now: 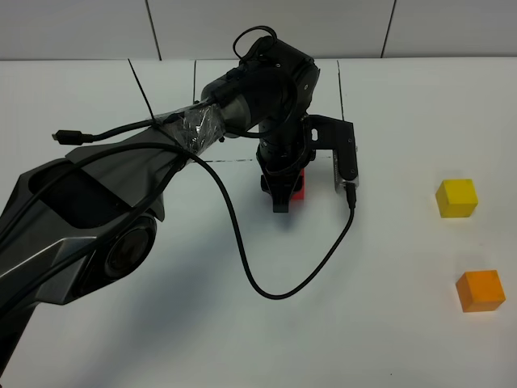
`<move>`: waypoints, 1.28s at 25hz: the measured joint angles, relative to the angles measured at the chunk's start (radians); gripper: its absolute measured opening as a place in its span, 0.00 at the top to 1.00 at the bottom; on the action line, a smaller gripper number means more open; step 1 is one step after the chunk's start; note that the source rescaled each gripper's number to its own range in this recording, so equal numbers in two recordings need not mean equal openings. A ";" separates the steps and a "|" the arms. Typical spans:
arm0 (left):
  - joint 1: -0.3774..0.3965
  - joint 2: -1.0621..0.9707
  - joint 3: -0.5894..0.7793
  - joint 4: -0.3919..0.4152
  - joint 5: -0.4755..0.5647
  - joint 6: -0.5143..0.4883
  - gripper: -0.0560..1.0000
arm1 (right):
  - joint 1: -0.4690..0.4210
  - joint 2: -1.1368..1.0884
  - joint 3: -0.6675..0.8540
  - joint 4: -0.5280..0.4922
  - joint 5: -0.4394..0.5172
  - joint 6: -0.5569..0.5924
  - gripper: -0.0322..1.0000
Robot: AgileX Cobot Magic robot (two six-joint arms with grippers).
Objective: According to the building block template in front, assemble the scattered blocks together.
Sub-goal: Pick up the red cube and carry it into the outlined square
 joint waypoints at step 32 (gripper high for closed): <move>0.004 0.020 0.010 0.001 0.000 -0.033 0.94 | 0.000 0.000 0.000 0.000 0.000 0.000 0.22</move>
